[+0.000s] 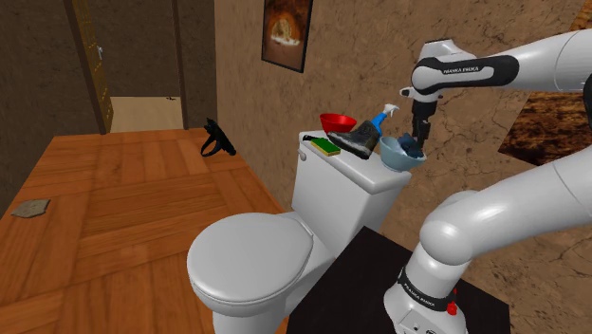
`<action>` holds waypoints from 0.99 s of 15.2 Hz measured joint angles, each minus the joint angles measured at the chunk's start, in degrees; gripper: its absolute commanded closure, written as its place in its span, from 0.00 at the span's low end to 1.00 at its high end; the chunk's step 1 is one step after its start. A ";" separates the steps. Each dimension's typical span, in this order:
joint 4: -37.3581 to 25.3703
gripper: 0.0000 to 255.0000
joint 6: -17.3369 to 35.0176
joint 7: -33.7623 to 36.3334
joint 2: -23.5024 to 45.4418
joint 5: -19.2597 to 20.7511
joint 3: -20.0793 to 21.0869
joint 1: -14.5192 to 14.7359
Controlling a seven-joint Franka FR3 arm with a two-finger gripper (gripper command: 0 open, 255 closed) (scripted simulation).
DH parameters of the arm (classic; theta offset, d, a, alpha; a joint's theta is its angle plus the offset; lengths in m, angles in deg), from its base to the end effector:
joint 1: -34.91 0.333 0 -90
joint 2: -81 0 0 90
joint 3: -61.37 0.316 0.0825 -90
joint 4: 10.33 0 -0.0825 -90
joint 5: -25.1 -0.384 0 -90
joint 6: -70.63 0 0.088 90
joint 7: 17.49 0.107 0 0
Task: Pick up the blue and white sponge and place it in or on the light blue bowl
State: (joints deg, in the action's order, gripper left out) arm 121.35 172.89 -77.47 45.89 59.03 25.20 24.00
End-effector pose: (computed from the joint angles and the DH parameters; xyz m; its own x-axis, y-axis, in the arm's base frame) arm 0.2176 -0.3566 0.5267 0.8927 0.4058 -0.1959 0.4330 -0.8928 0.1242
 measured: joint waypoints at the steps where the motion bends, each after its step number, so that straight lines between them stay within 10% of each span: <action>1: 0.07 0.00 0.01 0.00 -0.01 0.03 -0.05 -0.04; 15: -6.31 0.00 -6.90 -0.65 0.00 -2.15 3.10 0.71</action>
